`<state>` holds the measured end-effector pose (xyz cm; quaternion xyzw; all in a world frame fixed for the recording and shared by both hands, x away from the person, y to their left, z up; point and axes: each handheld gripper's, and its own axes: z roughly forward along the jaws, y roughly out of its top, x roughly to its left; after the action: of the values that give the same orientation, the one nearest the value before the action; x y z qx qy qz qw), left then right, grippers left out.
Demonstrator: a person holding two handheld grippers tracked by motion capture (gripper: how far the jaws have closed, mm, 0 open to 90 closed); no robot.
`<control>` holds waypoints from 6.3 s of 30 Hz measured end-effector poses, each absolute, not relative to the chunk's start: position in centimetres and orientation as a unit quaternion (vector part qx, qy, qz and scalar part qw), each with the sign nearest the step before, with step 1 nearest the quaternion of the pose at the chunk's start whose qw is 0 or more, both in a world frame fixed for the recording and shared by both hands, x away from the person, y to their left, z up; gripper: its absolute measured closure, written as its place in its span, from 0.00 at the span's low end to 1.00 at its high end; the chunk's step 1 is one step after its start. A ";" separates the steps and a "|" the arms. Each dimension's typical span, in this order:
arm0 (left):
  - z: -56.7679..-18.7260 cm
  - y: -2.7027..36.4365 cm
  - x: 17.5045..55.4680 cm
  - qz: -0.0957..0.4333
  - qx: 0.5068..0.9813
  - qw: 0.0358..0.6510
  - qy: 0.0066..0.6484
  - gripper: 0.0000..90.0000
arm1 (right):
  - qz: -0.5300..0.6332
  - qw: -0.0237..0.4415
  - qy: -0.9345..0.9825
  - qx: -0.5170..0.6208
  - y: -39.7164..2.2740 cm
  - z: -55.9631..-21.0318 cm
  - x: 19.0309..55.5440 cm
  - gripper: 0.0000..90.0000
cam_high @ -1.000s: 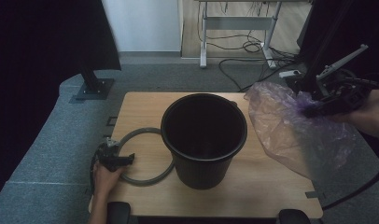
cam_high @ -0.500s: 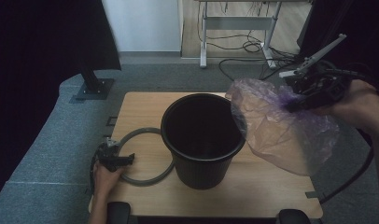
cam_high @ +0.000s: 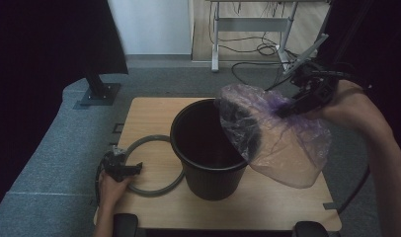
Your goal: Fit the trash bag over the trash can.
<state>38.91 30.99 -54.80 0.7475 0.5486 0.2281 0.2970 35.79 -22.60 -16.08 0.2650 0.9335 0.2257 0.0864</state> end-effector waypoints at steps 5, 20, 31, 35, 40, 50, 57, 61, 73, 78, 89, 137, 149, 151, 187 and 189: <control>-54.8 31.0 38.9 0.228 0.748 0.297 0.549 0.00 | 0.226 0.087 0.937 0.253 -21.1 -15.6 36.0 0.83; -54.8 31.0 38.9 0.228 0.748 0.297 0.549 0.00 | 0.230 0.082 0.945 0.217 -17.3 -14.9 36.2 0.83; -54.8 31.0 38.9 0.228 0.748 0.297 0.548 0.00 | 0.232 0.069 0.954 0.176 -12.9 -14.8 36.5 0.83; -54.8 31.0 38.9 0.228 0.748 0.297 0.548 0.00 | 0.234 0.064 0.956 0.162 -11.3 -14.9 36.6 0.83; -54.8 31.0 38.9 0.228 0.748 0.297 0.548 0.00 | 0.234 0.058 0.959 0.147 -9.4 -15.1 36.7 0.83; -54.8 31.0 38.9 0.228 0.747 0.297 0.549 0.00 | 0.232 0.042 0.964 0.123 -6.2 -16.3 36.9 0.83; -54.8 31.0 38.9 0.228 0.748 0.297 0.548 0.00 | 0.217 0.047 0.968 0.118 -4.6 -17.8 37.4 0.82; -54.8 31.0 38.9 0.228 0.748 0.297 0.548 0.00 | 0.210 0.048 0.968 0.128 -4.7 -19.1 38.1 0.82; -54.8 31.0 38.9 0.228 0.748 0.297 0.548 0.00 | 0.195 0.055 0.964 0.171 -7.3 -22.5 40.2 0.82; -54.8 31.0 38.9 0.228 0.748 0.297 0.548 0.00 | 0.188 0.061 0.965 0.173 -7.2 -24.1 40.7 0.81; -54.8 31.0 38.9 0.228 0.748 0.297 0.548 0.00 | 0.176 0.056 0.965 0.186 -6.6 -27.8 42.2 0.81; -54.8 31.0 38.9 0.228 0.748 0.297 0.548 0.00 | 0.246 0.096 0.929 0.259 -3.7 -28.2 46.0 0.94; -54.8 31.0 38.9 0.228 0.748 0.297 0.548 0.00 | 0.203 0.089 0.944 0.244 -2.8 -30.9 46.3 0.99; -54.8 31.0 38.9 0.228 0.748 0.297 0.548 0.00 | 0.205 0.090 0.945 0.237 -2.8 -30.7 46.1 0.89; -54.8 31.0 38.9 0.228 0.749 0.297 0.547 0.00 | 0.210 0.053 0.957 0.193 -1.6 -30.6 44.8 0.71; -54.8 31.0 38.9 0.228 0.748 0.297 0.547 0.00 | 0.220 0.068 0.953 0.199 -2.4 -29.4 44.8 0.69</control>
<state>38.91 31.01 -54.80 0.7485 0.5474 0.2275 0.2973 44.77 -2.38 -29.41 0.1987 0.9527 0.2196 0.0677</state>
